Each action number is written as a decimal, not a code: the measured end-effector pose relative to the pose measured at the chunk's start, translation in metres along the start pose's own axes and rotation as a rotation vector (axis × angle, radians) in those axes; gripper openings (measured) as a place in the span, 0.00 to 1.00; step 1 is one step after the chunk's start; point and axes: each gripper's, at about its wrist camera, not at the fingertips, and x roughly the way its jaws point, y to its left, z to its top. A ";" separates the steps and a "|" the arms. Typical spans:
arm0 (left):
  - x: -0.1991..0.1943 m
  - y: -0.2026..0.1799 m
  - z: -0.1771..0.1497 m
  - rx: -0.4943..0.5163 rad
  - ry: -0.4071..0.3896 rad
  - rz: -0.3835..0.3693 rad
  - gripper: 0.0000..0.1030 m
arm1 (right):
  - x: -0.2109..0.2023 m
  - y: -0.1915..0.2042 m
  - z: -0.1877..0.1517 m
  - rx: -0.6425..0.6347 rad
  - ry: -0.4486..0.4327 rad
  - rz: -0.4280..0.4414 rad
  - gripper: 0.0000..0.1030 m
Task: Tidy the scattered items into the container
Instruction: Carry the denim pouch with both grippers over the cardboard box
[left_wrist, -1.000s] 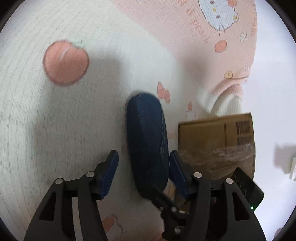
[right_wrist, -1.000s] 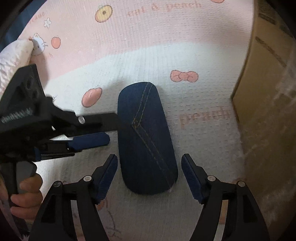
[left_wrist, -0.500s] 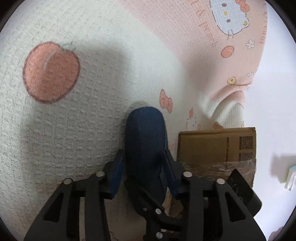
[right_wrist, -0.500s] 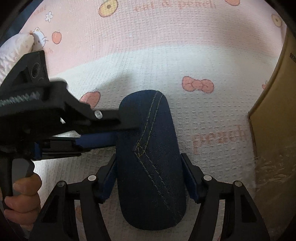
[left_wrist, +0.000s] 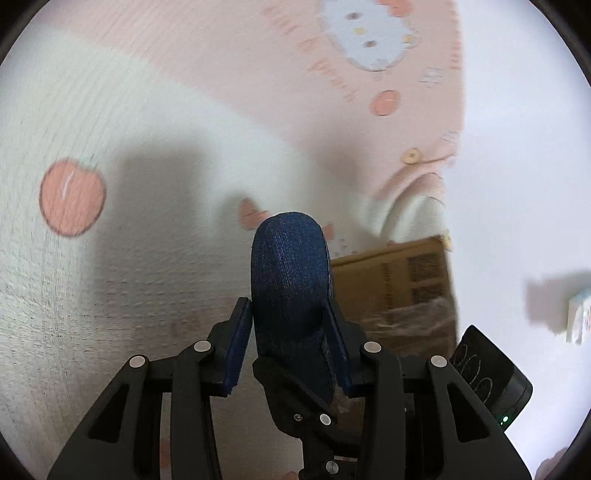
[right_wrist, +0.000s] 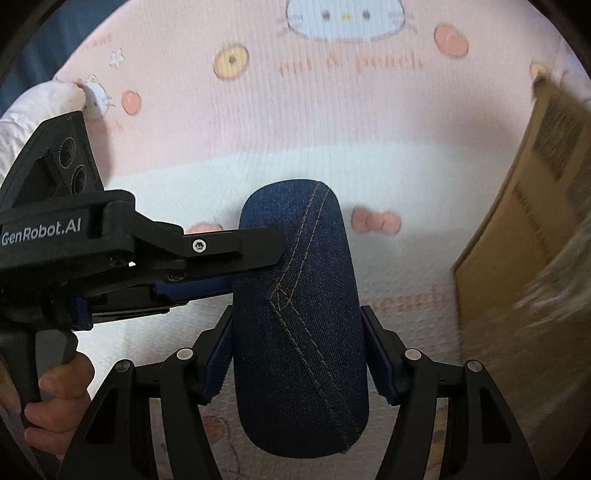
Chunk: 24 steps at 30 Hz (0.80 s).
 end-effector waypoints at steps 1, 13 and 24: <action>-0.003 -0.007 -0.001 0.020 -0.008 -0.005 0.42 | -0.010 0.003 0.002 -0.009 -0.016 -0.003 0.60; -0.045 -0.096 -0.008 0.208 -0.106 -0.121 0.42 | -0.086 0.010 0.026 -0.071 -0.137 -0.046 0.59; -0.024 -0.174 -0.002 0.322 -0.116 -0.180 0.42 | -0.147 -0.030 0.051 -0.028 -0.230 -0.068 0.59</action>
